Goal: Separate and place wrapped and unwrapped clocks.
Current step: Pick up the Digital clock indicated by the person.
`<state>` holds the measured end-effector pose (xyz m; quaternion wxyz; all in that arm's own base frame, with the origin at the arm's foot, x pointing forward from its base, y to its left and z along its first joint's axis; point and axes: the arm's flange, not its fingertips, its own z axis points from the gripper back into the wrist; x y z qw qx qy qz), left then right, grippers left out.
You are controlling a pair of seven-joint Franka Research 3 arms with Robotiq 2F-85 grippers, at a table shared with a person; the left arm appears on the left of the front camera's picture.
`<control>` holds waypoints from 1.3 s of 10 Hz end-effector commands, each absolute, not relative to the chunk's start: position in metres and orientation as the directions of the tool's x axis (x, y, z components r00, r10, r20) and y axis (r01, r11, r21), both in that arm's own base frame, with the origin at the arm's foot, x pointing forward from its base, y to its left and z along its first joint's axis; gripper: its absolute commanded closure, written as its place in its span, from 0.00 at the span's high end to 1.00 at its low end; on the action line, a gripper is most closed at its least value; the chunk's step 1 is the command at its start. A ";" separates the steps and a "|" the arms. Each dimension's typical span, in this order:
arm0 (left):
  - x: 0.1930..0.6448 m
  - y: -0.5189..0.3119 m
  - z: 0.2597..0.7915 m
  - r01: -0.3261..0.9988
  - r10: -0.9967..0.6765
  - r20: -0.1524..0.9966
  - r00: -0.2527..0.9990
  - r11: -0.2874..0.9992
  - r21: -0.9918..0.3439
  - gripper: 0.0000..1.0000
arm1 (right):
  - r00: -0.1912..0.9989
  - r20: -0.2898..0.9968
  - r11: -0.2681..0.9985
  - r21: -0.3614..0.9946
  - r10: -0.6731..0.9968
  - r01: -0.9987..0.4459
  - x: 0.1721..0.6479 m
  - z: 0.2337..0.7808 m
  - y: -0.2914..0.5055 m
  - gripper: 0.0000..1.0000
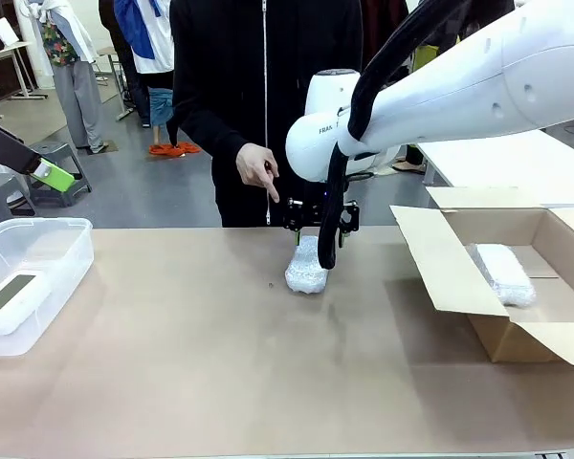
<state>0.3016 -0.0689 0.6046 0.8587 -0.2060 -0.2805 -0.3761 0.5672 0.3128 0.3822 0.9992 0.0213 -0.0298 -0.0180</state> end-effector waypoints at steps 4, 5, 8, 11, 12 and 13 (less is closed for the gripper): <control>0.302 -0.069 0.606 0.759 -0.529 0.637 0.560 0.636 -0.139 1.00 | 0.989 0.114 0.995 0.062 -0.089 0.083 0.586 0.364 0.320 1.00; 0.302 -0.069 0.606 0.759 -0.529 0.637 0.560 0.636 -0.139 1.00 | 0.991 0.103 0.995 0.049 -0.088 0.083 0.586 0.359 0.324 1.00; 0.302 -0.069 0.606 0.759 -0.529 0.637 0.560 0.636 -0.139 1.00 | 0.994 0.074 0.996 0.031 -0.080 0.078 0.587 0.347 0.328 1.00; 0.302 -0.069 0.606 0.759 -0.529 0.637 0.560 0.636 -0.139 1.00 | 0.992 0.085 0.996 0.015 -0.089 0.088 0.591 0.330 0.329 1.00; 0.302 -0.069 0.606 0.759 -0.529 0.637 0.560 0.636 -0.139 1.00 | 0.994 0.080 0.997 0.009 -0.081 0.080 0.592 0.325 0.329 1.00; 0.302 -0.069 0.606 0.759 -0.529 0.637 0.560 0.636 -0.139 1.00 | 0.993 0.083 0.997 0.006 -0.081 0.081 0.593 0.322 0.330 1.00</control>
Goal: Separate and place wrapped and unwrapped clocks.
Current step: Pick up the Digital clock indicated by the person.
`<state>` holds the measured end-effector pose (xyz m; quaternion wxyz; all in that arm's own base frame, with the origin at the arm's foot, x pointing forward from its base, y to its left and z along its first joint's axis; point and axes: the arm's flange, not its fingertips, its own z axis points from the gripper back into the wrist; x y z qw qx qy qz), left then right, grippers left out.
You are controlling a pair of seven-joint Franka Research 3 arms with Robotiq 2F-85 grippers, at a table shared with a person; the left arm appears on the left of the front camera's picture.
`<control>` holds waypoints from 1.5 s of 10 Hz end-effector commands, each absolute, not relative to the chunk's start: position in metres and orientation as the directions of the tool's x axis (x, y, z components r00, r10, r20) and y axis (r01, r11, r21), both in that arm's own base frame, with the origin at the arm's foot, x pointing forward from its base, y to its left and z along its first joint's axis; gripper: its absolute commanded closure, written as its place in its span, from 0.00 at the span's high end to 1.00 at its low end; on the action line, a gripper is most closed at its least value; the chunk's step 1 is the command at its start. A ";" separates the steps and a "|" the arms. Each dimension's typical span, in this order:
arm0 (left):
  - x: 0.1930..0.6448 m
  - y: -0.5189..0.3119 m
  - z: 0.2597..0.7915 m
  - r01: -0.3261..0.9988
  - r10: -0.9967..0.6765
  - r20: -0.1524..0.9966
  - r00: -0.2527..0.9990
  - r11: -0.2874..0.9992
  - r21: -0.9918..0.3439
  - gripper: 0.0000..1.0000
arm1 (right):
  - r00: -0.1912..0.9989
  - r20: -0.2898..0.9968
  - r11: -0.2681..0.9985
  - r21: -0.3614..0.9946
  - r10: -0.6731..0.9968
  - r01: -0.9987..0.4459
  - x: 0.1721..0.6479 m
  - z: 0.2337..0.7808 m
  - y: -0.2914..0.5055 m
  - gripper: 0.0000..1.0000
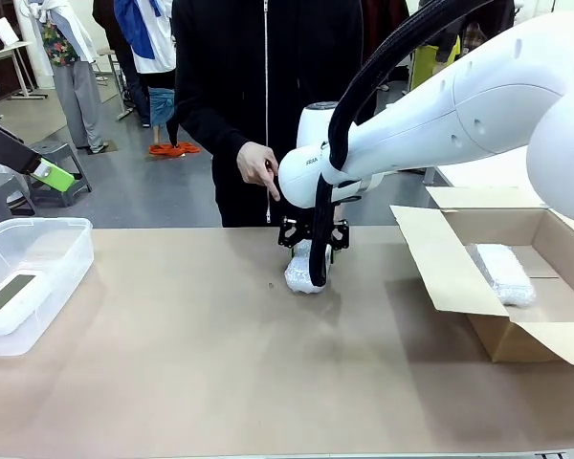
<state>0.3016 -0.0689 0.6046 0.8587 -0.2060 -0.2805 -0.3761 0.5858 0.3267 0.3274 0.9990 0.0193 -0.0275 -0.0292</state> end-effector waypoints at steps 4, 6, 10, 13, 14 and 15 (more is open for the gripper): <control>0.302 -0.069 0.606 0.759 -0.529 0.637 0.560 0.636 -0.139 1.00 | 0.994 0.076 0.997 0.006 -0.078 0.078 0.593 0.319 0.331 0.81; 0.302 -0.069 0.606 0.759 -0.529 0.637 0.560 0.636 -0.139 1.00 | 0.992 0.094 0.996 0.005 -0.085 0.085 0.594 0.320 0.330 0.63; 0.302 -0.069 0.606 0.759 -0.529 0.637 0.560 0.636 -0.139 1.00 | 0.995 0.091 0.999 0.020 -0.049 0.047 0.588 0.340 0.329 0.55; 0.302 -0.069 0.606 0.759 -0.529 0.637 0.560 0.636 -0.139 1.00 | 0.987 0.154 0.999 -0.001 0.053 -0.054 0.541 0.437 0.326 0.55; 0.302 -0.069 0.606 0.759 -0.529 0.637 0.560 0.636 -0.139 1.00 | 0.981 0.171 0.996 -0.018 0.091 -0.089 0.520 0.467 0.330 0.55; 0.302 -0.069 0.606 0.759 -0.529 0.637 0.560 0.636 -0.139 1.00 | 0.974 0.190 0.992 -0.033 0.128 -0.123 0.497 0.494 0.334 0.55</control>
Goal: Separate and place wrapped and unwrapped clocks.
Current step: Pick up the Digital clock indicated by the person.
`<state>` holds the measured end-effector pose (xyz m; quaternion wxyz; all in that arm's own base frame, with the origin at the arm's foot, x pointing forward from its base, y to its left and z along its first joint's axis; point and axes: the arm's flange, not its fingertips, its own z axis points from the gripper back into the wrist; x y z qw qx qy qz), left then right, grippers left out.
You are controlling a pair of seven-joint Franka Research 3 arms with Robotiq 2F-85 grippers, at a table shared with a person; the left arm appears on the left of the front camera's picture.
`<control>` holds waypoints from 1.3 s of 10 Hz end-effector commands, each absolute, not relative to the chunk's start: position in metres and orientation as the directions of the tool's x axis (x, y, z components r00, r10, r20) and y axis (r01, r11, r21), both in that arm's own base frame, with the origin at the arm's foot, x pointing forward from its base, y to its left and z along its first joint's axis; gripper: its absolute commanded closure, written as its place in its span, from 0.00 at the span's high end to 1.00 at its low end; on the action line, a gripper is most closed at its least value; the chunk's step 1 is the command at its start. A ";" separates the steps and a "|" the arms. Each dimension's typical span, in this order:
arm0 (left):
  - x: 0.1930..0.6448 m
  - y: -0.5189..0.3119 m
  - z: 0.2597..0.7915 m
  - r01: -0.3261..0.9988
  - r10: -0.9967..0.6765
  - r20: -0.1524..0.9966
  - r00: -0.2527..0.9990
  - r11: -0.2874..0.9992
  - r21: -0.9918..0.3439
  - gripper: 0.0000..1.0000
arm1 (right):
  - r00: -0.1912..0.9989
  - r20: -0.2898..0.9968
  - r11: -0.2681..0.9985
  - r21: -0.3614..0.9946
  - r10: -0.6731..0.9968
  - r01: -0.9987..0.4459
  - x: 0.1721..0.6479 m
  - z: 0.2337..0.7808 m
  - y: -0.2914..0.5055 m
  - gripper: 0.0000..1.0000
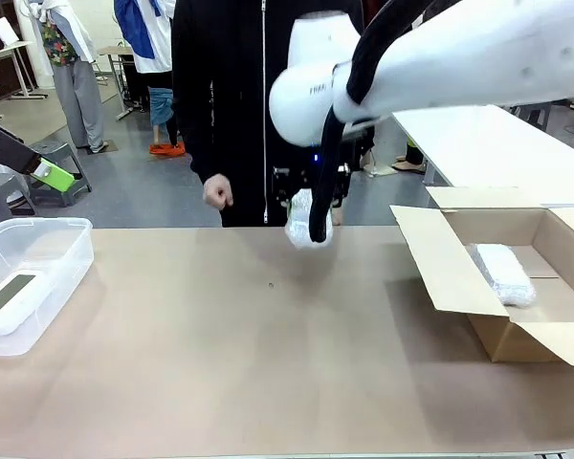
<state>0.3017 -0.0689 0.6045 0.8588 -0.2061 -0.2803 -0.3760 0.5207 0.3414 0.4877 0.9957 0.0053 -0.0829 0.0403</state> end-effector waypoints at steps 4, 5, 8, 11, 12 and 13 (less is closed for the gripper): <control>0.302 -0.069 0.606 0.759 -0.529 0.637 0.560 0.636 -0.139 1.00 | 0.940 0.264 0.976 -0.077 0.218 -0.205 0.417 0.558 0.349 0.55; 0.302 -0.069 0.606 0.759 -0.529 0.637 0.560 0.636 -0.139 1.00 | 0.936 0.285 0.978 -0.103 0.205 -0.182 0.410 0.561 0.350 0.55; 0.302 -0.069 0.606 0.759 -0.529 0.637 0.560 0.636 -0.139 1.00 | 0.941 0.251 0.974 -0.074 0.225 -0.213 0.407 0.570 0.360 0.55; 0.302 -0.069 0.606 0.759 -0.529 0.637 0.560 0.636 -0.139 1.00 | 0.941 0.251 0.974 -0.074 0.225 -0.213 0.407 0.570 0.360 0.55; 0.302 -0.069 0.606 0.759 -0.529 0.637 0.560 0.636 -0.139 1.00 | 0.941 0.251 0.974 -0.074 0.225 -0.213 0.407 0.570 0.360 0.55; 0.302 -0.069 0.606 0.759 -0.529 0.637 0.560 0.636 -0.139 1.00 | 0.941 0.251 0.974 -0.074 0.225 -0.213 0.407 0.570 0.360 0.55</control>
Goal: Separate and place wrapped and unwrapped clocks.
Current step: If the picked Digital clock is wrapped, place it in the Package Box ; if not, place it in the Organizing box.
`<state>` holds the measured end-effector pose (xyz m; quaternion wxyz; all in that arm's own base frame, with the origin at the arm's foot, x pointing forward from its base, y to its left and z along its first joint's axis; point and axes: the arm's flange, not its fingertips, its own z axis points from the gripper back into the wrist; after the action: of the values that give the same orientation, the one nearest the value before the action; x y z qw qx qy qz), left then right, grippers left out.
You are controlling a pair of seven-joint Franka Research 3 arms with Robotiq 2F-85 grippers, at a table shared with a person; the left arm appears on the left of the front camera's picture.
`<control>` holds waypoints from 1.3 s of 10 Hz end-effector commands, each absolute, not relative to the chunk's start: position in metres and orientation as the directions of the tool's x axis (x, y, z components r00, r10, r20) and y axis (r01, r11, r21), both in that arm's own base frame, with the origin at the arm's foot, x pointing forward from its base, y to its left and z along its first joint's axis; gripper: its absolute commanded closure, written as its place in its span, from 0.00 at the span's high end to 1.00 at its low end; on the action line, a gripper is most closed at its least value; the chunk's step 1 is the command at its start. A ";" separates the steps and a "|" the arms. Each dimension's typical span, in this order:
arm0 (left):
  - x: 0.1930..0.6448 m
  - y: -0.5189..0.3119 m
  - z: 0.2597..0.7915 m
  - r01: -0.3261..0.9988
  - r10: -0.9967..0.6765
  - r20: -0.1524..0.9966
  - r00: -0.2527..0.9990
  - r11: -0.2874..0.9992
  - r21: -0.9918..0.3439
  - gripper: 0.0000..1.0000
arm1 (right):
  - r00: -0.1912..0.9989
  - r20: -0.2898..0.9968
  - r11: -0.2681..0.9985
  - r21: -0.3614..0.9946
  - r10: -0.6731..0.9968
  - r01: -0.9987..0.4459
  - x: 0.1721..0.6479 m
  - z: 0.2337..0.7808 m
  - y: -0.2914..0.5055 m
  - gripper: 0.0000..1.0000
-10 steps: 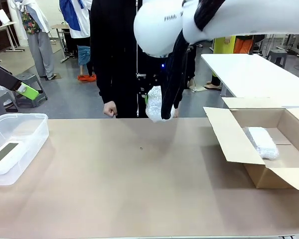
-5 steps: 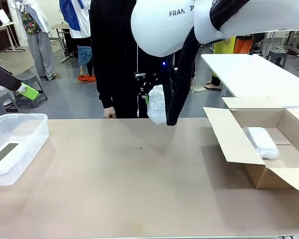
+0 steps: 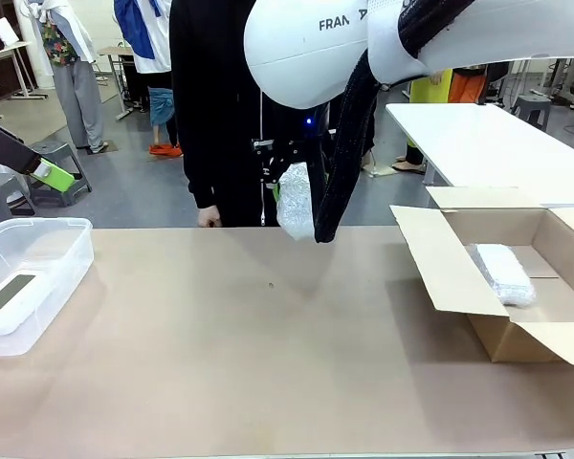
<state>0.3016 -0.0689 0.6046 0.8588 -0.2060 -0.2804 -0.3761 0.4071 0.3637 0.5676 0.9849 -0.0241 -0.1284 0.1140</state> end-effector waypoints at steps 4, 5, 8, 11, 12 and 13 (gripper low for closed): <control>0.302 -0.069 0.606 0.759 -0.529 0.637 0.560 0.636 -0.139 1.00 | 0.941 0.251 0.974 -0.074 0.225 -0.213 0.407 0.570 0.360 0.55; 0.302 -0.069 0.606 0.759 -0.529 0.637 0.560 0.636 -0.139 1.00 | 0.941 0.251 0.974 -0.074 0.225 -0.213 0.407 0.570 0.360 0.55; 0.302 -0.069 0.606 0.759 -0.529 0.637 0.560 0.636 -0.139 1.00 | 0.941 0.251 0.974 -0.074 0.225 -0.213 0.407 0.570 0.360 0.55; 0.302 -0.069 0.606 0.759 -0.529 0.637 0.560 0.636 -0.139 1.00 | 0.942 0.247 0.973 -0.077 0.228 -0.215 0.408 0.568 0.363 0.80; 0.302 -0.069 0.606 0.759 -0.529 0.637 0.560 0.636 -0.139 1.00 | 0.942 0.297 0.987 -0.090 0.157 -0.136 0.411 0.600 0.334 0.80; 0.302 -0.069 0.606 0.759 -0.529 0.637 0.560 0.636 -0.139 1.00 | 0.952 0.289 0.993 -0.094 0.100 -0.076 0.424 0.630 0.293 0.80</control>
<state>0.3017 -0.0686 0.6046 0.8588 -0.2062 -0.2806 -0.3758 0.4173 0.3304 0.5979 0.9864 -0.0282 -0.1425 0.0773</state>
